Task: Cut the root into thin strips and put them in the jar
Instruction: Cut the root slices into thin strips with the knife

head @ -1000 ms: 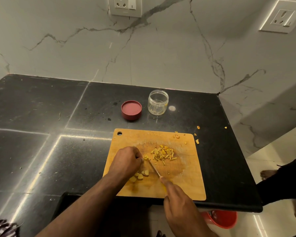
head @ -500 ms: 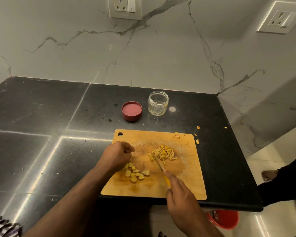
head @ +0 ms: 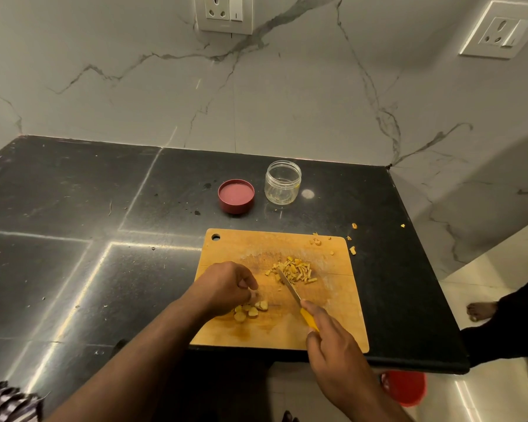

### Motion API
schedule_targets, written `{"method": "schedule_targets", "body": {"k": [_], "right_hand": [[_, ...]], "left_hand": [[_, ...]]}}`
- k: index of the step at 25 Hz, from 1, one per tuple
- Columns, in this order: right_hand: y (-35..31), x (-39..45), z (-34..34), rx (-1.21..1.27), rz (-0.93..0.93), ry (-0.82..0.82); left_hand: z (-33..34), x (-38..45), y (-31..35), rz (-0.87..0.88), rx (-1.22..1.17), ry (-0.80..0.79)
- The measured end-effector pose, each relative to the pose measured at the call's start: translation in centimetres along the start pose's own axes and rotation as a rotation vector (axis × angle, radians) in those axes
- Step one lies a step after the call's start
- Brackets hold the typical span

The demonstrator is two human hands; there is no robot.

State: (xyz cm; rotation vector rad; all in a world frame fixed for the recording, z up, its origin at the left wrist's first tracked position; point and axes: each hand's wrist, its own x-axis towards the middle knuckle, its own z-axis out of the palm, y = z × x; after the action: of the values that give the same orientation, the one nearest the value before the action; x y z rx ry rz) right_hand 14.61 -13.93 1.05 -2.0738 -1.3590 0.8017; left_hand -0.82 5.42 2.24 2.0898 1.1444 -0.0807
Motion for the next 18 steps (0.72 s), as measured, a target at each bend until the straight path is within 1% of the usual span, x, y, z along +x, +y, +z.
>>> {"method": "schedule_targets", "body": {"k": [3, 9, 13, 18], "right_hand": [[-0.3, 0.0, 0.3, 0.026, -0.031, -0.019], [-0.1, -0.2, 0.7, 0.039, -0.038, -0.031], [-0.3, -0.1, 0.6, 0.05, -0.036, -0.023], [-0.6, -0.1, 0.3, 0.06, -0.031, -0.021]], "left_hand": [[1.1, -0.1, 0.7, 0.075, 0.085, -0.078], [1.8, -0.2, 1.2, 0.151, 0.228, -0.027], [1.8, -0.2, 1.3, 0.121, 0.138, -0.038], [1.0, 1.0, 0.8, -0.01, -0.067, 0.086]]}}
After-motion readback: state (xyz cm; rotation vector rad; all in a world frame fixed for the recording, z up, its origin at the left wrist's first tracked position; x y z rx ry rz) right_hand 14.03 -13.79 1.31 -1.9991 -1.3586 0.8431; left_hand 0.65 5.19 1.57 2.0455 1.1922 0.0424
